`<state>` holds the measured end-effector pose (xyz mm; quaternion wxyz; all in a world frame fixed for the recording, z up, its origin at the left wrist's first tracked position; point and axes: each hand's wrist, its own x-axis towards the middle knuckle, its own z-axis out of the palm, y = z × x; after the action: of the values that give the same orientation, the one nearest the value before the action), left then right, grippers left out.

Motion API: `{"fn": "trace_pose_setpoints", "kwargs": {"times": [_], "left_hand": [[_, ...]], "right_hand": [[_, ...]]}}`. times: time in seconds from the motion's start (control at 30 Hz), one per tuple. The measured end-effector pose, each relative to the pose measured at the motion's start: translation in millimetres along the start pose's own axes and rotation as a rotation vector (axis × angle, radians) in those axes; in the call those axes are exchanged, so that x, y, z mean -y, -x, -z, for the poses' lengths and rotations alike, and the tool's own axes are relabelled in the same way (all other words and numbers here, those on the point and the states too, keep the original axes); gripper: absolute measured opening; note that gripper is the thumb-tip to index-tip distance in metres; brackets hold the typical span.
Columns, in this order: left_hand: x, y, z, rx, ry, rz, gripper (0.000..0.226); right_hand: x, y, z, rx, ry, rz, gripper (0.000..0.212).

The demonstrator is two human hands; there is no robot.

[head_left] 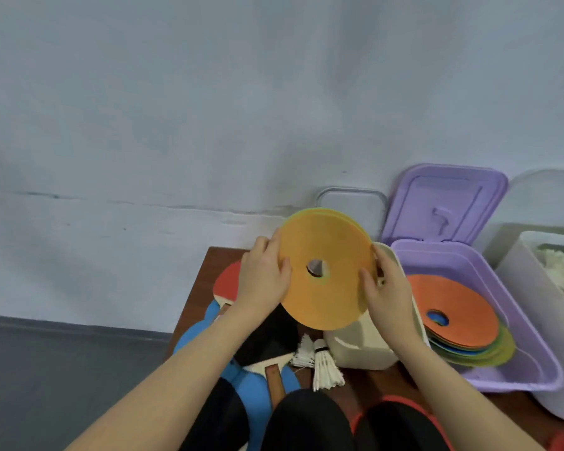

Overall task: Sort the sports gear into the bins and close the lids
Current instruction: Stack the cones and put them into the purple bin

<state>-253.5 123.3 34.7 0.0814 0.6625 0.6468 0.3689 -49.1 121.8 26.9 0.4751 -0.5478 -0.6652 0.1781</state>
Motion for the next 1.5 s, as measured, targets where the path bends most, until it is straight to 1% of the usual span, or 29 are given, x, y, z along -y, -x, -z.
{"fn": "trace_pose_setpoints", "kwargs": {"times": [0.13, 0.27, 0.33, 0.4, 0.47, 0.53, 0.6, 0.63, 0.67, 0.7, 0.8, 0.93, 1.03, 1.2, 1.3, 1.4, 1.5], "left_hand": [[-60.8, -10.7, -47.0, 0.061, 0.056, -0.062, 0.057], [-111.1, -14.9, -104.6, 0.111, 0.056, -0.112, 0.057], [-137.1, -14.9, -131.0, 0.133, 0.073, -0.1, 0.058], [-159.6, -14.4, -155.9, 0.171, 0.081, -0.078, 0.06], [-175.6, -14.1, -180.4, 0.226, 0.015, -0.067, 0.059], [-183.8, -13.0, -203.3, 0.318, -0.09, -0.054, 0.055], [-186.1, -9.4, -219.0, 0.433, -0.256, -0.063, 0.055], [-184.9, -6.8, -223.7, 0.473, -0.328, -0.074, 0.055], [-182.4, -4.2, -226.0, 0.493, -0.376, -0.087, 0.055], [-178.9, -1.5, -226.0, 0.492, -0.403, -0.104, 0.054], [-167.6, 4.5, -214.7, 0.41, -0.407, -0.175, 0.048], [-152.9, 9.3, -182.9, 0.331, -0.334, -0.2, 0.044], [-137.0, 14.9, -154.2, 0.288, -0.3, -0.155, 0.045], [-101.1, 36.1, -99.9, 0.246, -0.256, -0.097, 0.044], [-73.3, 53.1, -73.3, 0.234, -0.24, -0.044, 0.048], [-44.6, 71.0, -59.7, 0.219, -0.219, 0.022, 0.036], [-19.0, 89.5, -55.7, 0.243, -0.198, 0.064, 0.033]], "right_hand": [[-40.6, -14.3, 63.1, -0.065, 0.057, -0.046, 0.043], [-88.1, -26.1, 119.9, -0.111, 0.106, -0.088, 0.037], [-111.8, -31.1, 144.5, -0.138, 0.156, -0.099, 0.039], [-133.0, -34.9, 164.0, -0.132, 0.211, -0.122, 0.041], [-153.1, -35.9, 176.7, -0.082, 0.299, -0.144, 0.043], [-173.4, -34.5, 182.6, 0.005, 0.399, -0.196, 0.04], [-190.6, -30.7, 184.2, 0.145, 0.542, -0.259, 0.028], [-196.4, -28.1, 183.7, 0.221, 0.635, -0.286, 0.025], [-200.6, -25.4, 182.9, 0.277, 0.715, -0.297, 0.027], [-203.5, -22.4, 181.7, 0.305, 0.754, -0.288, 0.031], [-202.5, -14.9, 178.1, 0.288, 0.699, -0.212, 0.039], [-187.4, -11.7, 168.8, 0.275, 0.554, -0.09, 0.035], [-166.3, -7.6, 151.5, 0.249, 0.452, 0.02, 0.035], [-122.5, 5.8, 110.7, 0.26, 0.257, 0.199, 0.033], [-96.3, 18.0, 84.1, 0.235, 0.184, 0.25, 0.033], [-73.5, 36.4, 63.9, 0.218, 0.142, 0.295, 0.029], [-60.5, 62.5, 45.3, 0.201, 0.107, 0.295, 0.025]]}}
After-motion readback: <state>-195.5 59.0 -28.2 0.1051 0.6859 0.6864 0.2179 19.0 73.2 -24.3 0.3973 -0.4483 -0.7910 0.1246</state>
